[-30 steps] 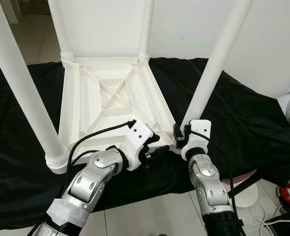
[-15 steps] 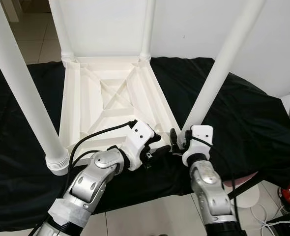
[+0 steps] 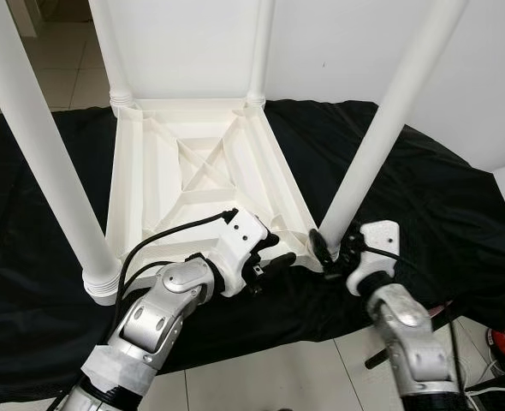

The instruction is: Building children table

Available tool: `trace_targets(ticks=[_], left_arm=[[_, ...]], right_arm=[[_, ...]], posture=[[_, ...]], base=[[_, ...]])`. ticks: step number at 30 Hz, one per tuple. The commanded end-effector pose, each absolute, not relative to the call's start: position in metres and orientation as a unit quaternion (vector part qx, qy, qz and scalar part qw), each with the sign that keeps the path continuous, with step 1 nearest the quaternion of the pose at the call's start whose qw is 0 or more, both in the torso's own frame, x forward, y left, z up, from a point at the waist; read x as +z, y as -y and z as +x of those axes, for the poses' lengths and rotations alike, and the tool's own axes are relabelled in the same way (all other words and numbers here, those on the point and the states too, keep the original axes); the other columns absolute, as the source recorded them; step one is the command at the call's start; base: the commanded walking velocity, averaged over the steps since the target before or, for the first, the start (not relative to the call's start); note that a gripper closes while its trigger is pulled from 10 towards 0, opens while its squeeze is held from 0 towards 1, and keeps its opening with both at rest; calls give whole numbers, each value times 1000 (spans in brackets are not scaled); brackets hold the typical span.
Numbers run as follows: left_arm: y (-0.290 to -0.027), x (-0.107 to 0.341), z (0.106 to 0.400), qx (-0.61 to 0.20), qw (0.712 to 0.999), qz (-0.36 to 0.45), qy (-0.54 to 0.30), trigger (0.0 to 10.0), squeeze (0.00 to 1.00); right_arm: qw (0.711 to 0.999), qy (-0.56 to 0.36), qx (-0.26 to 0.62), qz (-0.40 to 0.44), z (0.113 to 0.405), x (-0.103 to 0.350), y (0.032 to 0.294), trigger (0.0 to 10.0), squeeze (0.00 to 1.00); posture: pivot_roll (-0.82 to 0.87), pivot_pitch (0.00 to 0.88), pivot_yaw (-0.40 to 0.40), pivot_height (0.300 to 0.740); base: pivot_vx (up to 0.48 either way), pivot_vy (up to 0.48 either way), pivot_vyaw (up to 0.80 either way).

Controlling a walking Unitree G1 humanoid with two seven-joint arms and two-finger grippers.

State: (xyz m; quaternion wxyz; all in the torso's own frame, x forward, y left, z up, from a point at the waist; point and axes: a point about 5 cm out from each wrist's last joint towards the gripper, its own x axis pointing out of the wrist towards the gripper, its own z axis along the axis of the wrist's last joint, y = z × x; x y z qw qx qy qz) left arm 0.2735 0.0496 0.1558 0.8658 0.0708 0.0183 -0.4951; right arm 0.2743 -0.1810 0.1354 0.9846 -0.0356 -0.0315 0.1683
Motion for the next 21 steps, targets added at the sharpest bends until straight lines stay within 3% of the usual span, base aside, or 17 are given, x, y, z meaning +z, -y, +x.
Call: trace_targets(ticks=[1,5,16,17,18,21], left_arm=[[-47,157,274,-507,858,78,-15,10000,0],[-45,158,276,-510,857,79,-12,10000,0],[-46,160,276,-506,858,83,-10,10000,0],[-47,160,277,-503,860,83,-10,10000,0],[-48,160,277,-499,862,83,-11,10000,0],[-49,160,276,-497,864,83,-11,10000,0]], right_arm=[[983,32,179,-33,275,135,187,10000,0],[965,36,255,-57,293,143,187,10000,0],[944,10,322,-74,312,137,174,10000,0],[938,0,340,-74,313,134,171,4784,0],[934,-5,350,-75,314,133,170,2118,0],[931,-6,357,-78,314,131,170,2118,0]], posture=[[-7,9,-51,740],[-13,11,-44,740],[15,13,-61,740],[20,13,-65,740],[27,15,-69,740],[32,16,-72,740]], base=[[0,0,0],[0,0,0],[0,0,0],[0,0,0],[0,0,0],[0,0,0]])
